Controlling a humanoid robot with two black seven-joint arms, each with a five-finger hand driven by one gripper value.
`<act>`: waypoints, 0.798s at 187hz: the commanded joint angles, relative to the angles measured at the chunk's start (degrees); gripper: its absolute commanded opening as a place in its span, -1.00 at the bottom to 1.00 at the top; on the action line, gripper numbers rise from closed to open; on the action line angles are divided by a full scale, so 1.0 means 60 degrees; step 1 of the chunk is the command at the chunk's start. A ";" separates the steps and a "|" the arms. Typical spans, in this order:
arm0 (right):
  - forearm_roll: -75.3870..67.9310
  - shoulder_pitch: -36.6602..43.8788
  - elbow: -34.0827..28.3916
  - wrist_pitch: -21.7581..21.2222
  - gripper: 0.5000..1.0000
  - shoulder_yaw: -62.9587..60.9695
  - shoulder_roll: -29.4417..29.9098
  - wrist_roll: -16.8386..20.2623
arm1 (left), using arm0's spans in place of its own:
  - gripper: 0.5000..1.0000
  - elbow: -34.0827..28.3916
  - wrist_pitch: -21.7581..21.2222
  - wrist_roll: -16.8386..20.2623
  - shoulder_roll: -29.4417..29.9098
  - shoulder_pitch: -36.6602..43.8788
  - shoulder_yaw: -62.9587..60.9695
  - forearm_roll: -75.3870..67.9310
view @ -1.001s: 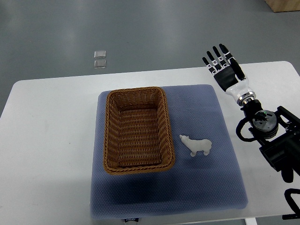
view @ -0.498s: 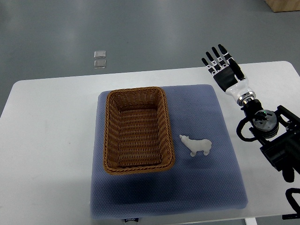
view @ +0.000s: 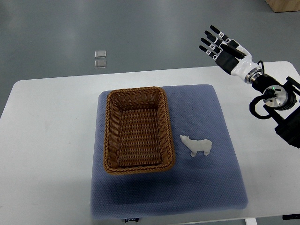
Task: Place white bear in brown basket with right hand
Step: 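Swing the right hand over and lower it toward the white bear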
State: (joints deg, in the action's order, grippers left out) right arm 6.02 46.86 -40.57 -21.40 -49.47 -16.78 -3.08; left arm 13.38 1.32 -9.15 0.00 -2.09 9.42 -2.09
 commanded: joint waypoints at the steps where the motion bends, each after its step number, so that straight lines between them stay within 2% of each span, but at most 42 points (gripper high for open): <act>1: 0.0520 0.0672 -0.0254 0.0022 0.71 0.1169 -0.0499 0.0133 | 1.00 -0.0019 0.0000 0.0001 0.0000 -0.0003 0.0012 -0.0004; 24: 0.1735 0.1930 -0.0869 0.0417 0.71 0.3335 -0.1084 0.0177 | 1.00 -0.0004 0.0000 0.0001 0.0000 -0.0003 0.0012 -0.0004; 33: 0.1736 0.1931 -0.0869 0.0418 0.71 0.3337 -0.1084 0.0177 | 1.00 -0.0004 0.0000 0.0001 0.0000 -0.0003 0.0012 -0.0004; 34: 0.2127 0.2453 -0.1130 0.0621 0.71 0.4178 -0.1302 0.0206 | 1.00 0.0039 0.0014 0.0001 0.0000 -0.0003 0.0012 -0.0004; 47: 0.2424 0.3206 -0.1250 0.0652 0.70 0.5300 -0.1465 0.0353 | 1.00 0.0084 0.0014 0.0001 0.0000 -0.0018 0.0012 -0.0033; 72: 0.2556 0.4700 -0.1368 0.0505 0.69 0.7937 -0.1480 0.0529 | 1.00 0.0113 0.0014 0.0001 0.0000 -0.0047 0.0012 -0.0048; 93: 0.2571 0.6134 -0.2011 0.0505 0.69 0.9957 -0.1509 0.0616 | 1.00 0.0055 0.0014 0.0001 0.0000 -0.0047 0.0012 -0.0033; 115: 0.2556 0.7161 -0.2393 0.0418 0.69 1.1013 -0.1480 0.0909 | 1.00 0.0010 0.0014 0.0001 0.0000 -0.0047 -0.0003 -0.0033; 134: 0.2542 0.7878 -0.2905 -0.0168 0.69 1.1627 -0.1465 0.1041 | 1.00 0.0040 0.0014 0.0001 0.0000 -0.0061 -0.0003 -0.0033; 149: 0.2468 0.8171 -0.3344 -0.0344 0.69 1.1877 -0.1465 0.1071 | 1.00 0.0069 0.0014 0.0001 0.0000 -0.0076 -0.0003 -0.0033</act>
State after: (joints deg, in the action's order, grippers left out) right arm 21.25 93.01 -57.33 -21.56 19.28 -25.62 2.97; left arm 13.53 1.42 -9.15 0.00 -2.41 9.41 -2.30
